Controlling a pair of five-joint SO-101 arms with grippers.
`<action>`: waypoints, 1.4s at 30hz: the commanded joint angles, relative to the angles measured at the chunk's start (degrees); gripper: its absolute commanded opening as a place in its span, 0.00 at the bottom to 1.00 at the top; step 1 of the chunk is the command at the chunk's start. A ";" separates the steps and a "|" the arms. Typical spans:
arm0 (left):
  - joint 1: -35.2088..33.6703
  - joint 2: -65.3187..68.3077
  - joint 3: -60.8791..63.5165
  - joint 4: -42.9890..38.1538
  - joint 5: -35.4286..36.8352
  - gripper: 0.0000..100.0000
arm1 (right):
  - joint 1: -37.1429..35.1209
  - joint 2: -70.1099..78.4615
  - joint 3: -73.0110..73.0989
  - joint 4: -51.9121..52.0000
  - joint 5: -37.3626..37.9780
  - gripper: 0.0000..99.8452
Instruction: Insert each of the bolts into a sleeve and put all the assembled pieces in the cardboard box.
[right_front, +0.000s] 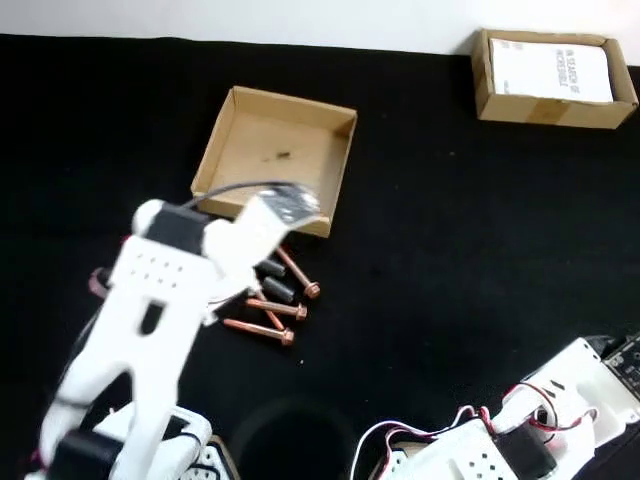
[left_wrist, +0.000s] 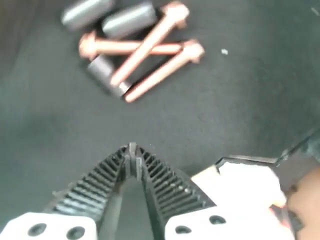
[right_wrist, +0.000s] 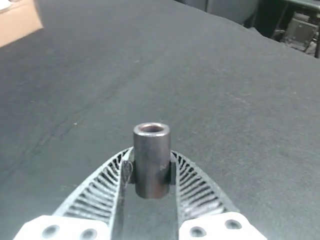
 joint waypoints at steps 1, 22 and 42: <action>4.79 6.81 -8.13 3.16 -10.64 0.01 | 2.77 -0.75 1.71 -3.74 -0.53 0.01; 8.66 45.14 -43.30 7.03 -62.24 0.03 | 4.79 -0.75 4.35 -9.01 0.00 0.01; 9.54 63.43 -59.74 6.68 -66.02 0.13 | -1.36 -0.75 4.18 -9.01 0.09 0.01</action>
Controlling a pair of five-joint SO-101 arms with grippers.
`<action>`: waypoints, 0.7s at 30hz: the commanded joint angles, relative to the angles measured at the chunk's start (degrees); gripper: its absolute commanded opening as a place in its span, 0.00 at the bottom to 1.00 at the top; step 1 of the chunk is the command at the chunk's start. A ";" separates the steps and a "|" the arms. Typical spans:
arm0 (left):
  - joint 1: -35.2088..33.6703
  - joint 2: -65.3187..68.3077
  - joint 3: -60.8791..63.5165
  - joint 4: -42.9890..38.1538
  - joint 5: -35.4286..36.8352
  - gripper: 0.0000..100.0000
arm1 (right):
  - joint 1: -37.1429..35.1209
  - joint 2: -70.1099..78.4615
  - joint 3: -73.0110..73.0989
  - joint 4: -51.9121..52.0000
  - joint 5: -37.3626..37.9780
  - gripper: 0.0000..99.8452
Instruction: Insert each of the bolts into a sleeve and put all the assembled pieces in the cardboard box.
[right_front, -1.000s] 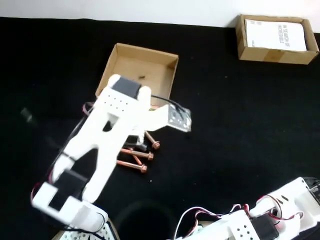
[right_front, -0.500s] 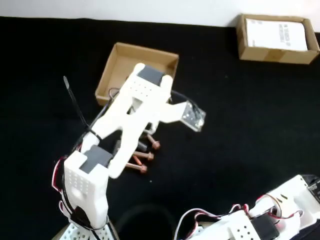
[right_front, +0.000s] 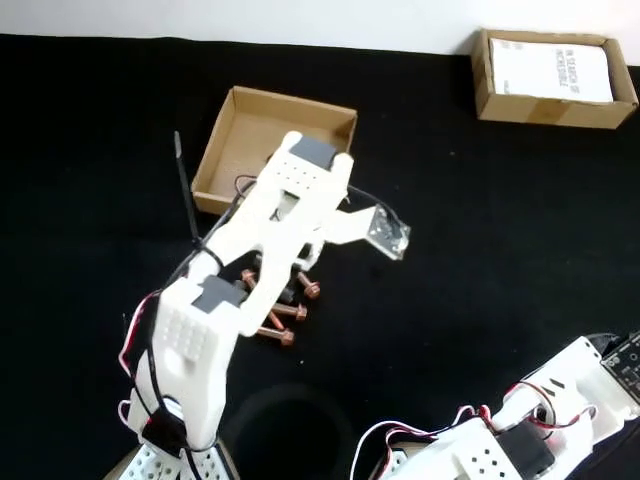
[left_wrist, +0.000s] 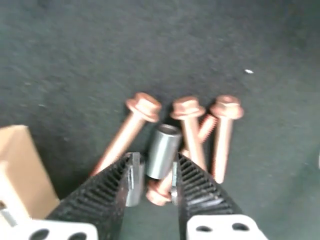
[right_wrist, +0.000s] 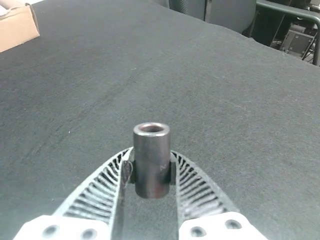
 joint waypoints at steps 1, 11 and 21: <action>1.19 2.42 -7.43 0.26 -15.47 0.13 | -0.66 -0.75 -0.84 -1.45 0.09 0.01; 2.86 7.43 -12.09 0.53 -10.99 0.13 | -0.75 -0.75 -0.48 -1.54 3.52 0.01; 2.15 7.87 -12.00 0.53 -10.64 0.13 | -1.45 -0.75 -0.31 -1.54 3.52 0.01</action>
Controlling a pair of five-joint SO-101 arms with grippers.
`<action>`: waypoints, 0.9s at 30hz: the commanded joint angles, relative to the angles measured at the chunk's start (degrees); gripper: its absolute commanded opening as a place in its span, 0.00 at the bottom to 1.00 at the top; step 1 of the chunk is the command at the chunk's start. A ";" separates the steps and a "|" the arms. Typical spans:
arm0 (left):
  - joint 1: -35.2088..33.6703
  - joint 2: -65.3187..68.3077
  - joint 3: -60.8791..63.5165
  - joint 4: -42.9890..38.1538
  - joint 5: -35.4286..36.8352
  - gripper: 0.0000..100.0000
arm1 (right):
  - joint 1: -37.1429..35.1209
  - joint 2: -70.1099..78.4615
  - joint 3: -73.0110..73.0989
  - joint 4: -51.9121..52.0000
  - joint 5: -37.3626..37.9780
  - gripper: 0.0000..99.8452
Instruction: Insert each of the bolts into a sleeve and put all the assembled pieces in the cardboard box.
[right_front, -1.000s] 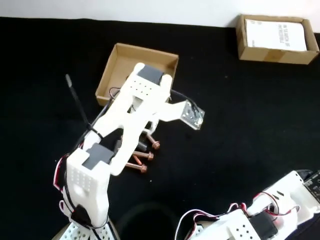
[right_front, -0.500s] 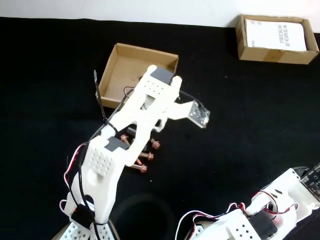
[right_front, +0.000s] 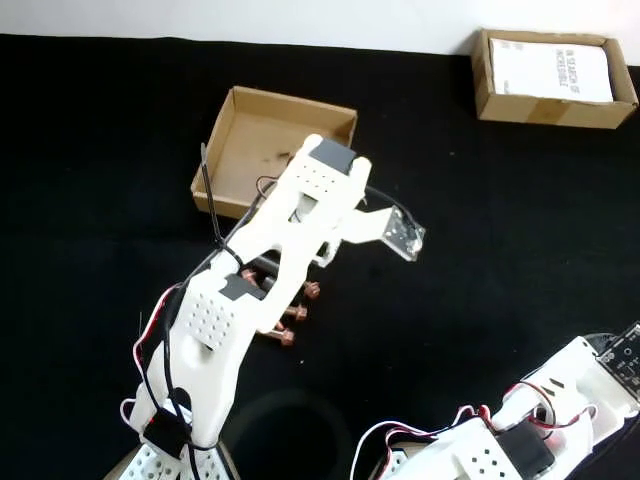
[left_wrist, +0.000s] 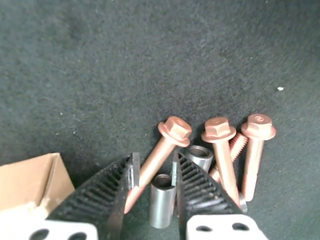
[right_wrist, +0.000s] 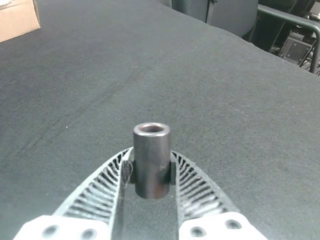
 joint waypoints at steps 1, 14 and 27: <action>-0.04 -0.31 -2.07 0.53 -10.64 0.13 | -1.80 -0.75 -0.31 -1.54 0.44 0.01; -1.98 -0.13 2.33 0.44 -10.81 0.13 | -5.49 -0.75 -0.40 -1.54 0.44 0.01; -1.36 4.44 1.98 0.09 -10.55 0.12 | -6.99 -0.75 -0.84 -1.54 0.44 0.01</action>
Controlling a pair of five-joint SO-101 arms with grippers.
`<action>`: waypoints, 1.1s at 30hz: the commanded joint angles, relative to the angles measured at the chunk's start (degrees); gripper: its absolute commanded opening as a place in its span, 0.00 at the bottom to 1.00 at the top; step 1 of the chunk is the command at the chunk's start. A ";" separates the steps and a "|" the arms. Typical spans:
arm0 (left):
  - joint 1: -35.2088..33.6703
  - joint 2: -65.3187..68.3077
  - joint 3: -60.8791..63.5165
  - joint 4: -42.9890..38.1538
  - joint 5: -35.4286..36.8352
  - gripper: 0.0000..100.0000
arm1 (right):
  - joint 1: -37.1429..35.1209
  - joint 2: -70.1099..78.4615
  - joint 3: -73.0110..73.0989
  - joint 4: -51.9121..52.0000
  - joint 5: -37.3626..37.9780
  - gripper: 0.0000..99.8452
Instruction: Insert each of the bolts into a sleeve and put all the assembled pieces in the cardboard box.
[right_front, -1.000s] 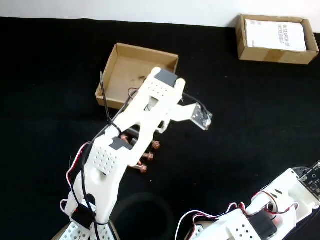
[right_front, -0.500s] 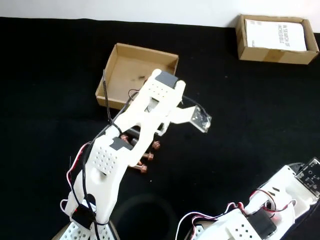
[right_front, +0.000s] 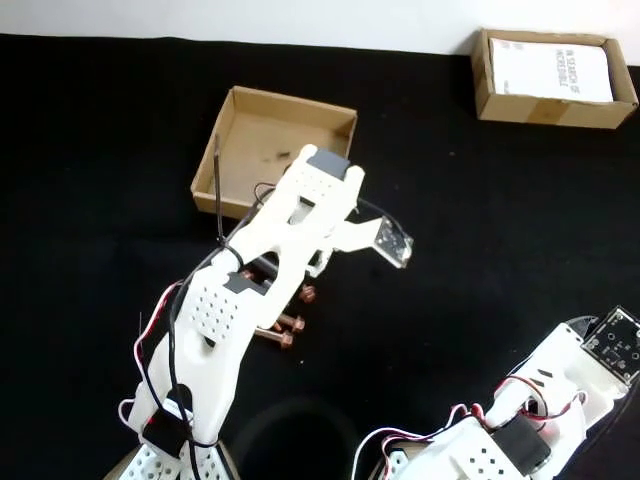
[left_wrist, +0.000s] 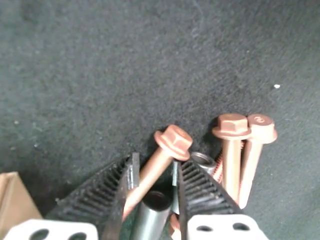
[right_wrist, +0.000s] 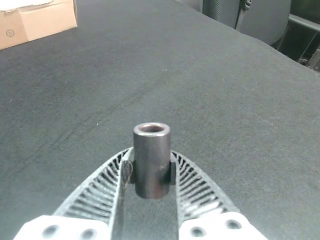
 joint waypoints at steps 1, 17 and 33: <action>0.40 0.04 -0.31 0.00 -10.55 0.12 | -0.66 -0.75 -0.84 -1.54 0.44 0.01; 3.56 -0.75 -21.49 -0.44 29.98 0.01 | -2.95 -0.75 -0.31 1.63 -8.00 0.01; 6.29 -34.68 -28.26 0.53 76.48 0.01 | -32.40 -0.75 -23.60 28.26 -2.11 0.01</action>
